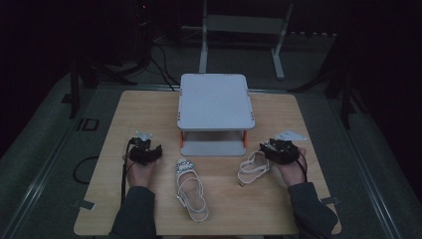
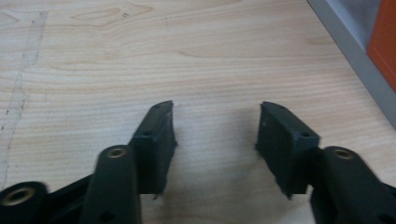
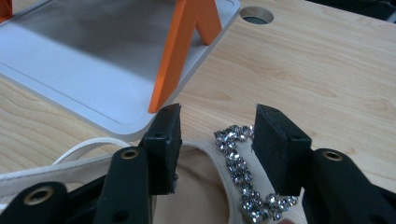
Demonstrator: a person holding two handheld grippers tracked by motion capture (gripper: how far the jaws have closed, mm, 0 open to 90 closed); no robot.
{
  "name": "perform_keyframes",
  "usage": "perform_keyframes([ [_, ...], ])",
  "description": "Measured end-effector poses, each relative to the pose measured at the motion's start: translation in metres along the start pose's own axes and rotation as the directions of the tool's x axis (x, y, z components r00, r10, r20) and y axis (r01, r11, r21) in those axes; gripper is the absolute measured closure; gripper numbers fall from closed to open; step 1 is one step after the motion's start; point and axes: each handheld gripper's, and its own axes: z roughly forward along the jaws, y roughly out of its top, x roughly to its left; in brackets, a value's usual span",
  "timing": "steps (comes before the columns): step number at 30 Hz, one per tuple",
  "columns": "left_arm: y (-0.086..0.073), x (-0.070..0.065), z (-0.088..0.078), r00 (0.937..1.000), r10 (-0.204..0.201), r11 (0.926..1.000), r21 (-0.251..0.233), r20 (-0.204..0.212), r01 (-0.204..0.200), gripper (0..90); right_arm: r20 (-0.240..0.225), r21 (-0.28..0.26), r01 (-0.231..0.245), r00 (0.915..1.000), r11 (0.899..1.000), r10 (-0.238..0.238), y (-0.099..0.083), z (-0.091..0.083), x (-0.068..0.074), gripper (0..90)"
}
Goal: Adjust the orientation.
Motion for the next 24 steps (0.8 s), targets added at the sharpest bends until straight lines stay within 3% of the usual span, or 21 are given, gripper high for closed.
perform_keyframes([
  [5, 0.001, -0.005, -0.009, 0.9999, 0.013, 0.9998, 0.016, 0.009, -0.013, 51.0, -0.001, -0.006, -0.005, 1.0000, 1.000, 0.005, -0.001, -0.002, 0.000, 48.8],
  [9, 0.002, -0.011, -0.031, 0.9979, -0.004, 0.9997, -0.023, 0.065, 0.006, 50.8, 0.003, 0.000, -0.003, 1.0000, 1.000, 0.003, -0.002, -0.003, 0.001, 48.5],
  [16, 0.003, -0.031, -0.054, 0.9875, 0.003, 0.9997, -0.026, 0.158, 0.001, 50.3, 0.007, 0.002, -0.008, 0.9999, 1.000, 0.008, -0.002, -0.004, 0.000, 48.4],
  [24, -0.002, -0.060, -0.074, 0.9736, 0.066, 0.9978, -0.013, 0.219, -0.065, 49.8, 0.013, 0.003, -0.024, 0.9996, 1.000, 0.024, -0.004, -0.005, -0.005, 46.5],
])
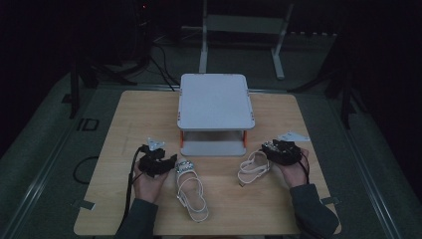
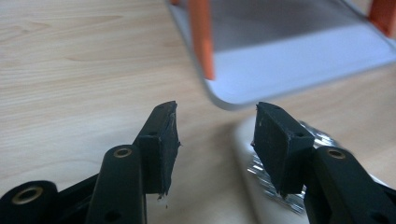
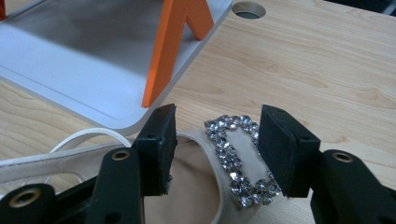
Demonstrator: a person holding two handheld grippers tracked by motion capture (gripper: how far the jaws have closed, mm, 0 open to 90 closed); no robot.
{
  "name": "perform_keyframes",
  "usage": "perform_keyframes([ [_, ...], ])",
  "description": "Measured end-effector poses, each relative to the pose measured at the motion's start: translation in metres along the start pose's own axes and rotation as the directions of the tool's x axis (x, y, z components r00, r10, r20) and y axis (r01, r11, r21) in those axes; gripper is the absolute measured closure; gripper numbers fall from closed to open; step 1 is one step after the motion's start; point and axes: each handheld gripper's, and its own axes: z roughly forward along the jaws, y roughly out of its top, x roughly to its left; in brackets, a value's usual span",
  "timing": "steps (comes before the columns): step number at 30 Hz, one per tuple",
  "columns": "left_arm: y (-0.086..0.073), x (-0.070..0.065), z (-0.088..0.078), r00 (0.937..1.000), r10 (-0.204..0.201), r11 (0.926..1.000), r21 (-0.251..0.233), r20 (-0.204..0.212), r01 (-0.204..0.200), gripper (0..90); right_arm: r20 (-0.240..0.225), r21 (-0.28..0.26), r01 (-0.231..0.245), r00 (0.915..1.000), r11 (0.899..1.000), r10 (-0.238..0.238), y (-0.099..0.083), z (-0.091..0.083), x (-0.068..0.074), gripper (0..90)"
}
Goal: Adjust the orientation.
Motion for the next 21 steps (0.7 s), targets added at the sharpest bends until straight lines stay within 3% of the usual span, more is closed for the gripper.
perform_keyframes([
  [3, -0.004, -0.009, -0.001, 0.9996, 0.024, 0.9994, 0.023, 0.013, -0.024, 49.8, 0.000, 0.002, -0.001, 1.0000, 1.000, 0.001, 0.000, 0.000, 0.000, 46.5],
  [9, -0.014, -0.023, -0.005, 0.9978, 0.014, 0.9992, 0.037, 0.065, -0.016, 47.6, 0.002, 0.004, -0.003, 1.0000, 1.000, 0.003, -0.001, 0.001, -0.001, 45.9],
  [12, -0.016, -0.030, -0.006, 0.9975, 0.028, 0.9983, 0.050, 0.065, -0.032, 45.0, 0.004, -0.001, -0.007, 1.0000, 1.000, 0.007, -0.001, 0.000, -0.002, 45.8],
  [17, -0.021, -0.037, 0.003, 0.9987, 0.039, 0.9920, 0.119, 0.035, -0.042, 38.0, 0.006, -0.007, -0.011, 0.9999, 1.000, 0.011, -0.001, -0.002, -0.004, 45.5],
  [21, -0.025, -0.030, 0.013, 0.9982, -0.022, 0.9886, 0.150, 0.055, 0.013, 39.5, 0.008, -0.005, -0.017, 0.9998, 1.000, 0.017, -0.002, -0.002, -0.005, 45.3],
])
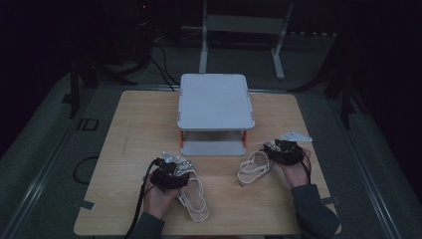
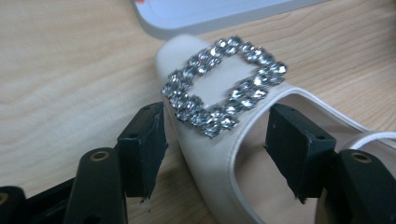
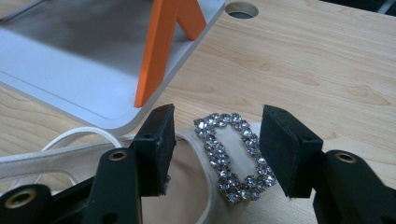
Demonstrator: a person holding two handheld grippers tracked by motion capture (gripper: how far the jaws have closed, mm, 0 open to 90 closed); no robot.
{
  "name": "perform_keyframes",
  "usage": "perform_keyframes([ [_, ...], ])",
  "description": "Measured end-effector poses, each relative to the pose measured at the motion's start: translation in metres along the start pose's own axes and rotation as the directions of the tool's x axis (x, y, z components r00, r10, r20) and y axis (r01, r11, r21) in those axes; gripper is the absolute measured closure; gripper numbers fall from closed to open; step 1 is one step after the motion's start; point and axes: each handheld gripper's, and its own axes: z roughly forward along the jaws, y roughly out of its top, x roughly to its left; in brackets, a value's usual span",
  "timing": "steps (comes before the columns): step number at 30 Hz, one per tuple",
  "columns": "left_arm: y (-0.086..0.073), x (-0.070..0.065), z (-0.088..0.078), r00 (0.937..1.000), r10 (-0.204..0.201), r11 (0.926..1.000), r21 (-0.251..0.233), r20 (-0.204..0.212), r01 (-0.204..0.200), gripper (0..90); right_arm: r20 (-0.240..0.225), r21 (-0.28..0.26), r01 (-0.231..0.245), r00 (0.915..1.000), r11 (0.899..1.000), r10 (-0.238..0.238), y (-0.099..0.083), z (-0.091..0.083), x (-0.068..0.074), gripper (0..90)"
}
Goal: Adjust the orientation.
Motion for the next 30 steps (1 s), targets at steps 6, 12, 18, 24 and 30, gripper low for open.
perform_keyframes([
  [6, -0.002, 0.010, 0.004, 0.9959, -0.073, 0.9968, 0.036, 0.054, 0.071, 51.3, 0.003, -0.001, -0.002, 1.0000, 1.000, 0.002, 0.000, 0.000, -0.001, 45.3],
  [12, 0.000, 0.008, 0.000, 0.9986, -0.052, 0.9973, 0.053, 0.008, 0.052, 54.9, 0.006, -0.003, -0.009, 0.9999, 1.000, 0.009, -0.001, -0.001, -0.003, 45.4],
  [18, 0.001, 0.024, -0.005, 0.9965, -0.077, 0.9959, 0.046, -0.032, 0.078, 55.9, 0.011, 0.000, -0.017, 0.9998, 1.000, 0.017, -0.002, 0.000, -0.005, 45.3],
  [24, 0.007, 0.056, -0.006, 0.9909, -0.123, 0.9918, 0.029, -0.054, 0.125, 56.1, 0.007, 0.003, -0.020, 0.9998, 1.000, 0.020, -0.002, 0.001, -0.004, 45.4],
  [30, 0.028, 0.089, 0.002, 0.9832, -0.143, 0.9892, 0.017, -0.114, 0.146, 57.6, 0.007, 0.007, -0.026, 0.9996, 1.000, 0.026, -0.003, 0.002, -0.005, 45.4],
])
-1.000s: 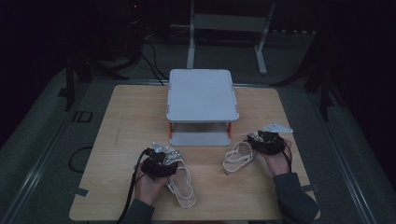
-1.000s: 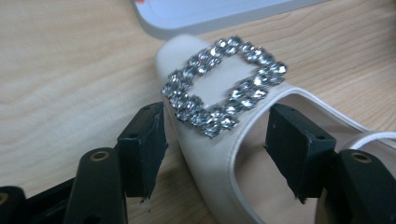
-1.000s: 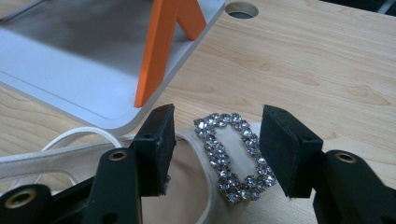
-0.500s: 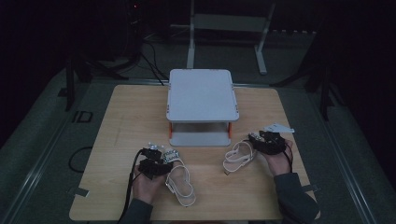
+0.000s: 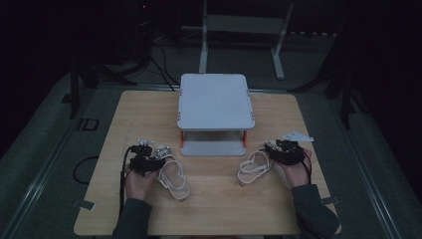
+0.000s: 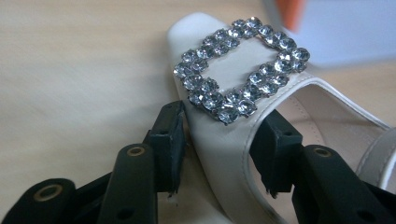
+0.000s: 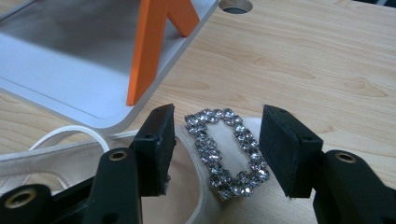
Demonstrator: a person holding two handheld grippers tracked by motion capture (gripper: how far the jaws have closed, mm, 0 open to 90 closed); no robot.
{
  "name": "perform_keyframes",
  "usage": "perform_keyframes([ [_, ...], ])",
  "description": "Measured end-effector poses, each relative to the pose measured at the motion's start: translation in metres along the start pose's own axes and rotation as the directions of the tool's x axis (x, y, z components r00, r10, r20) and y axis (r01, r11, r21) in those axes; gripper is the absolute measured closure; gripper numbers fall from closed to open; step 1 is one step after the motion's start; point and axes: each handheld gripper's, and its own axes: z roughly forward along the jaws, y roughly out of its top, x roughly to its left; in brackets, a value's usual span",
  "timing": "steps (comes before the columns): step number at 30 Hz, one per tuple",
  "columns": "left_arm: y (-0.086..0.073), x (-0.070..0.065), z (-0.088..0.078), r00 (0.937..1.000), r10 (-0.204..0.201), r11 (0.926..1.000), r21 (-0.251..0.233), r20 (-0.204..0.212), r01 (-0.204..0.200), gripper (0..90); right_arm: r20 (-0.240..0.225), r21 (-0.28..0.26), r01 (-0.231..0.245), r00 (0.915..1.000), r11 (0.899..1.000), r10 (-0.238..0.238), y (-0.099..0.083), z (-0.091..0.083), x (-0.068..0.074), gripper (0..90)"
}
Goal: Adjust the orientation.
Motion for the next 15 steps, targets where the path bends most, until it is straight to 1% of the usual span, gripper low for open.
perform_keyframes([
  [2, 0.011, 0.008, 0.005, 1.0000, -0.003, 1.0000, 0.009, -0.002, 0.003, 58.0, 0.003, 0.002, -0.006, 1.0000, 1.000, 0.006, 0.000, 0.000, -0.001, 45.4],
  [5, 0.029, 0.016, 0.014, 0.9999, 0.007, 0.9998, 0.016, -0.008, -0.007, 59.0, 0.004, 0.003, -0.008, 1.0000, 1.000, 0.008, -0.001, 0.001, -0.002, 45.4],
  [6, 0.034, 0.018, 0.016, 0.9999, 0.009, 0.9997, 0.022, -0.010, -0.009, 59.3, 0.004, 0.004, -0.011, 0.9999, 1.000, 0.011, -0.001, 0.001, -0.002, 45.4],
  [7, 0.034, 0.018, 0.016, 0.9999, 0.009, 0.9997, 0.022, -0.010, -0.009, 59.5, 0.004, 0.004, -0.011, 0.9999, 1.000, 0.011, -0.001, 0.001, -0.002, 45.4],
  [8, 0.045, 0.021, 0.021, 0.9995, 0.026, 0.9994, 0.025, -0.018, -0.025, 59.5, 0.004, 0.005, -0.009, 1.0000, 1.000, 0.009, -0.001, 0.001, -0.003, 45.4],
  [9, 0.050, 0.023, 0.024, 0.9994, 0.030, 0.9991, 0.031, -0.017, -0.029, 60.0, 0.005, 0.007, -0.010, 0.9999, 1.000, 0.010, -0.002, 0.001, -0.003, 45.4],
  [10, 0.054, 0.025, 0.027, 0.9996, 0.026, 0.9992, 0.030, -0.008, -0.026, 60.0, 0.005, 0.007, -0.010, 0.9999, 1.000, 0.010, -0.002, 0.001, -0.003, 45.4],
  [11, 0.059, 0.028, 0.031, 0.9995, 0.031, 0.9990, 0.033, 0.003, -0.031, 60.0, 0.005, 0.007, -0.011, 0.9999, 1.000, 0.011, -0.002, 0.001, -0.003, 45.4],
  [13, 0.064, 0.029, 0.034, 0.9992, 0.040, 0.9987, 0.031, 0.006, -0.041, 59.6, 0.005, 0.007, -0.012, 0.9999, 1.000, 0.012, -0.002, 0.001, -0.003, 45.4],
  [15, 0.066, 0.030, 0.034, 0.9996, 0.027, 0.9989, 0.039, 0.003, -0.027, 57.7, 0.005, 0.006, -0.013, 0.9999, 1.000, 0.013, -0.002, 0.001, -0.003, 45.4],
])
